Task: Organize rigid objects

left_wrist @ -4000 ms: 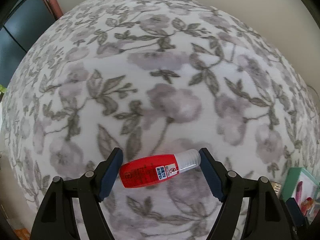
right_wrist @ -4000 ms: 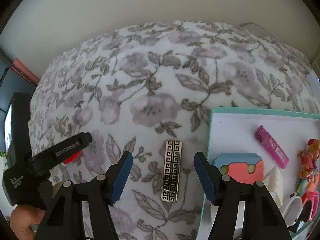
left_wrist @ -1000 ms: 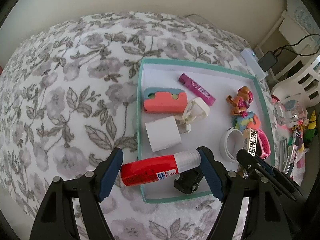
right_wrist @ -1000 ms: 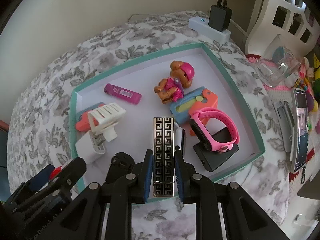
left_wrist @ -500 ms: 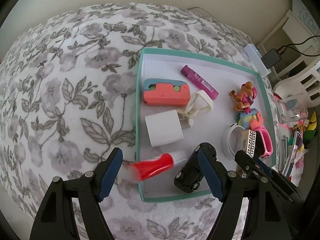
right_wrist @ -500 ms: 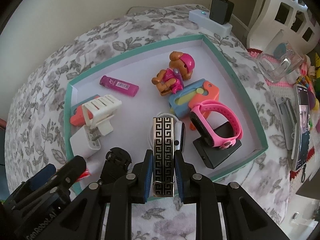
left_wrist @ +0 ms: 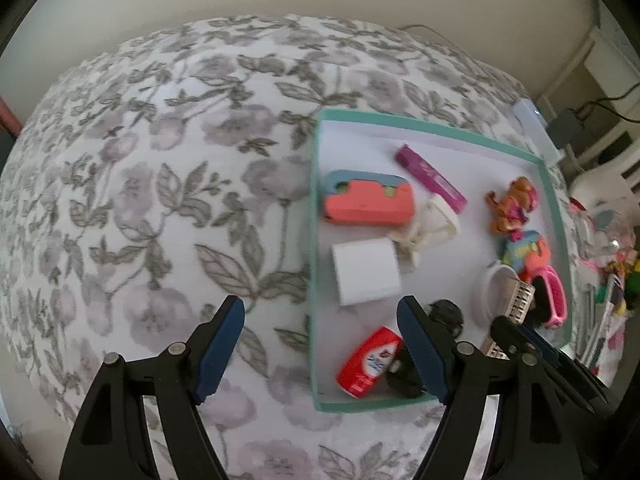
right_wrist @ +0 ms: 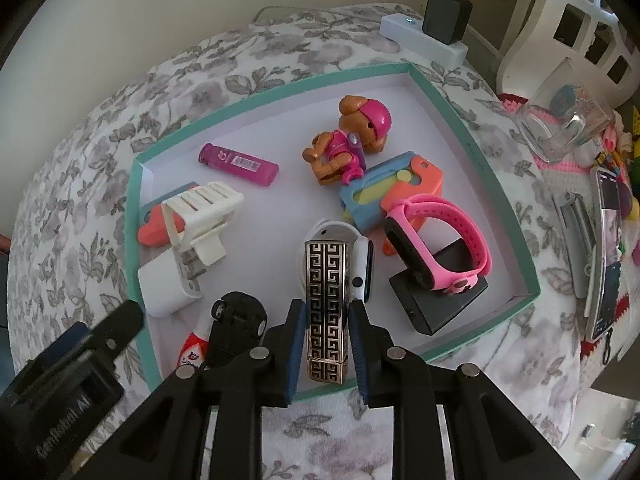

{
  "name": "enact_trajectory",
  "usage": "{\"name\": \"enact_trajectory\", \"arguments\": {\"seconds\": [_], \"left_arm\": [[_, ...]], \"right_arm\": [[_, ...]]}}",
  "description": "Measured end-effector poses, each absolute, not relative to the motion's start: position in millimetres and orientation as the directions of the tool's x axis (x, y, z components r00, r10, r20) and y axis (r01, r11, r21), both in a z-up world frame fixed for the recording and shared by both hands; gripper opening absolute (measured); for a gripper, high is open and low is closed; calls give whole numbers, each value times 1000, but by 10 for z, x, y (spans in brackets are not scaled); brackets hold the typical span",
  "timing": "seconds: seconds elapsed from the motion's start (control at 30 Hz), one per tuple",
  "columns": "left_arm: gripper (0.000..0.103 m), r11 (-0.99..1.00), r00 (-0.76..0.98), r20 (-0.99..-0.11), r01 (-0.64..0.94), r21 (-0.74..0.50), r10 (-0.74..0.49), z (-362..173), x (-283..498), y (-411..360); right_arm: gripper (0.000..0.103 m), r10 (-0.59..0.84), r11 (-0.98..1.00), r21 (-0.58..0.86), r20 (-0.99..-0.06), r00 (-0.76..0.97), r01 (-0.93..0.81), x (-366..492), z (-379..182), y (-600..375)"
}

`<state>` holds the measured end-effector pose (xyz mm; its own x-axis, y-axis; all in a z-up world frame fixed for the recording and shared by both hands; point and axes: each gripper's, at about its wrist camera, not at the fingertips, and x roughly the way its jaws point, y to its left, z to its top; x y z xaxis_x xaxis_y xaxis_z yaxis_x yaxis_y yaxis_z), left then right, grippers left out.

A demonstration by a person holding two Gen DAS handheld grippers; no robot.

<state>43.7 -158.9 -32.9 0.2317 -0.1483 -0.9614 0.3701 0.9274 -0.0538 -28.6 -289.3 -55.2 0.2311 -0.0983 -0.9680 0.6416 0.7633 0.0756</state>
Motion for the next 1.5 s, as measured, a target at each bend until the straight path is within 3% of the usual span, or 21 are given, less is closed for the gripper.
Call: {"name": "enact_trajectory", "arguments": {"seconds": [0.07, 0.17, 0.3, 0.53, 1.0, 1.5], "left_arm": [[80, 935, 247, -961, 354, -31, -125, -331, 462, -1551], [94, 945, 263, -961, 328, 1, -90, -347, 502, -1485], [94, 954, 271, -961, 296, 39, -44, -400, 555, -1425], [94, 962, 265, -964, 257, 93, 23, -514, 631, -1325], [95, 958, 284, -955, 240, 154, 83, -573, 673, -1193], [95, 957, 282, -954, 236, 168, 98, -584, 603, -1097]], "right_arm": [[32, -103, 764, 68, -969, 226, 641, -283, -558, -2889], [43, -114, 762, 59, -968, 224, 645, -286, -553, -2892], [55, -124, 758, 53, -967, 224, 650, -292, -545, -2905], [65, -130, 762, 46, -966, 222, 646, -276, -559, -2889], [100, -143, 786, 39, -960, 242, 617, -252, -563, -2810], [103, -158, 798, 18, -958, 239, 602, -316, -595, -2704]]}}
